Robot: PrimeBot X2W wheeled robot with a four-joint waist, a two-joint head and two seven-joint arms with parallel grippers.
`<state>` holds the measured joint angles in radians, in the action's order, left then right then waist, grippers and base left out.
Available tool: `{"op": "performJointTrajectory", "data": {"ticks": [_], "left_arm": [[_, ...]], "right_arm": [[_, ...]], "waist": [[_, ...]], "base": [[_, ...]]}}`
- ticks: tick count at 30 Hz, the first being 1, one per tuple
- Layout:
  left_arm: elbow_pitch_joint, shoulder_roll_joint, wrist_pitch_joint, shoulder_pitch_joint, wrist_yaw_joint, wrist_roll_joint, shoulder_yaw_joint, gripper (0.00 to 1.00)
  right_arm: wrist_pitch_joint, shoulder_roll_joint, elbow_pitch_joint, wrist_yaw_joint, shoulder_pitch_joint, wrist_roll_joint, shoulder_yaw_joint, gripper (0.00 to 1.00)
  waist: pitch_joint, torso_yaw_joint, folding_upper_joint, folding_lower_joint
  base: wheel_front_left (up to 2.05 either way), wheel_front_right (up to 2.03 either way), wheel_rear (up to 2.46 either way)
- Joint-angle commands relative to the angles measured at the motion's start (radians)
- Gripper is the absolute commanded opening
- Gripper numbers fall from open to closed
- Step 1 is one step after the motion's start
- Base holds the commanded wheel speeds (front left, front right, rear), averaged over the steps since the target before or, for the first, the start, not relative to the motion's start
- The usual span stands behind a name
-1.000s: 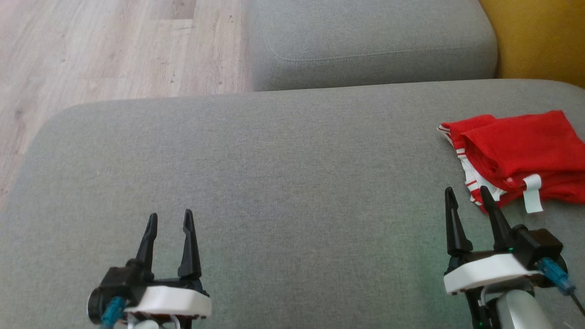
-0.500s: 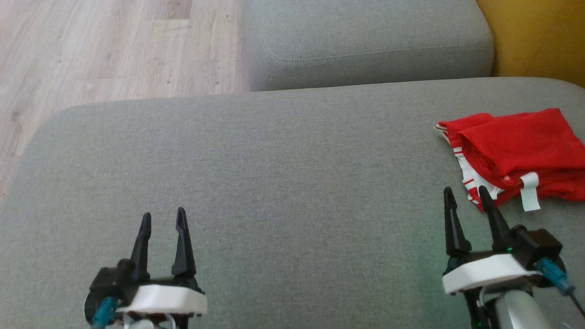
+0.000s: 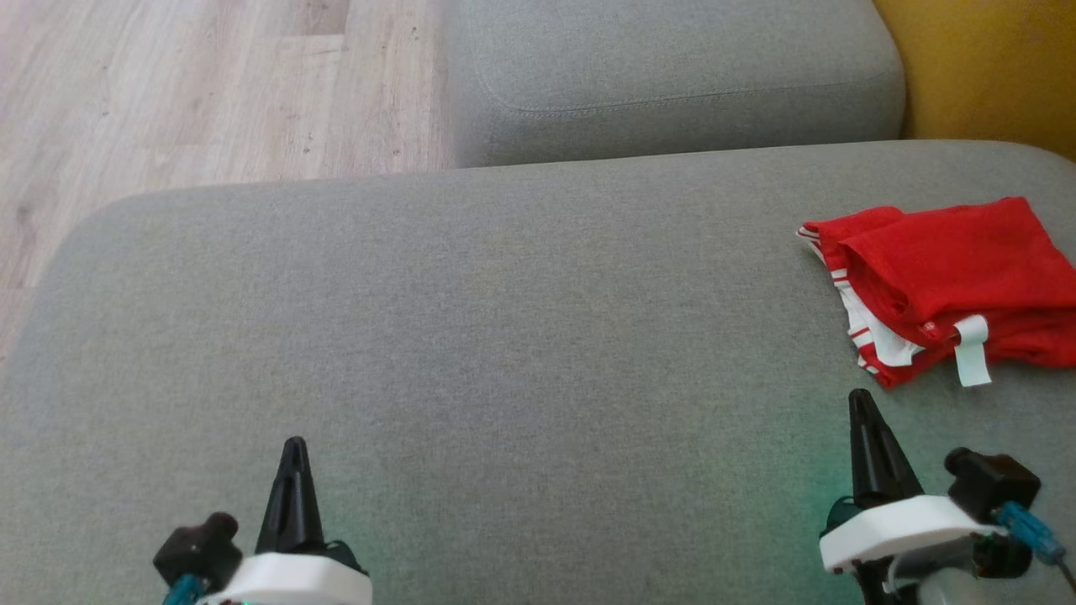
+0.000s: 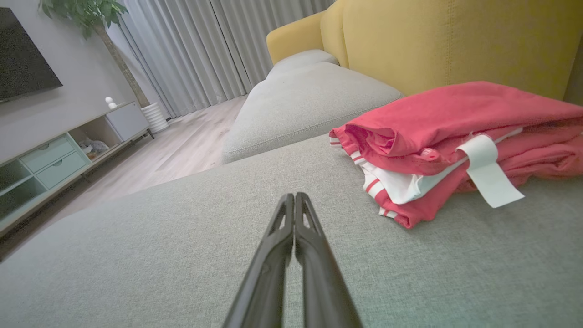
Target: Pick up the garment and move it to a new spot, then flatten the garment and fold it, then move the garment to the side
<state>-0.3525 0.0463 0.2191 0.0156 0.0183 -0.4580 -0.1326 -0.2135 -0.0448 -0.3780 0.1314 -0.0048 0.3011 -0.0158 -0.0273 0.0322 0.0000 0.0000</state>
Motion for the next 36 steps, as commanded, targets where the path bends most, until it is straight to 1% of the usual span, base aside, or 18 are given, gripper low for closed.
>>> {"op": "performJointTrajectory", "data": {"ticks": [1,36], "left_arm": [[0.036,0.001,-0.008,-0.05,0.005,-0.029,0.017,0.0],[0.058,0.002,-0.107,-0.072,0.038,-0.373,0.086,0.0]], "right_arm": [[0.007,-0.002,0.04,0.0,-0.044,0.036,0.008,0.0],[0.105,-0.003,0.069,0.0,-0.062,0.425,0.045,0.0]], "waist": [[0.0,0.0,0.0,0.0],[0.01,-0.01,0.0,0.0]], "base": [[0.0,0.0,0.0],[0.0,0.0,0.0]]}}
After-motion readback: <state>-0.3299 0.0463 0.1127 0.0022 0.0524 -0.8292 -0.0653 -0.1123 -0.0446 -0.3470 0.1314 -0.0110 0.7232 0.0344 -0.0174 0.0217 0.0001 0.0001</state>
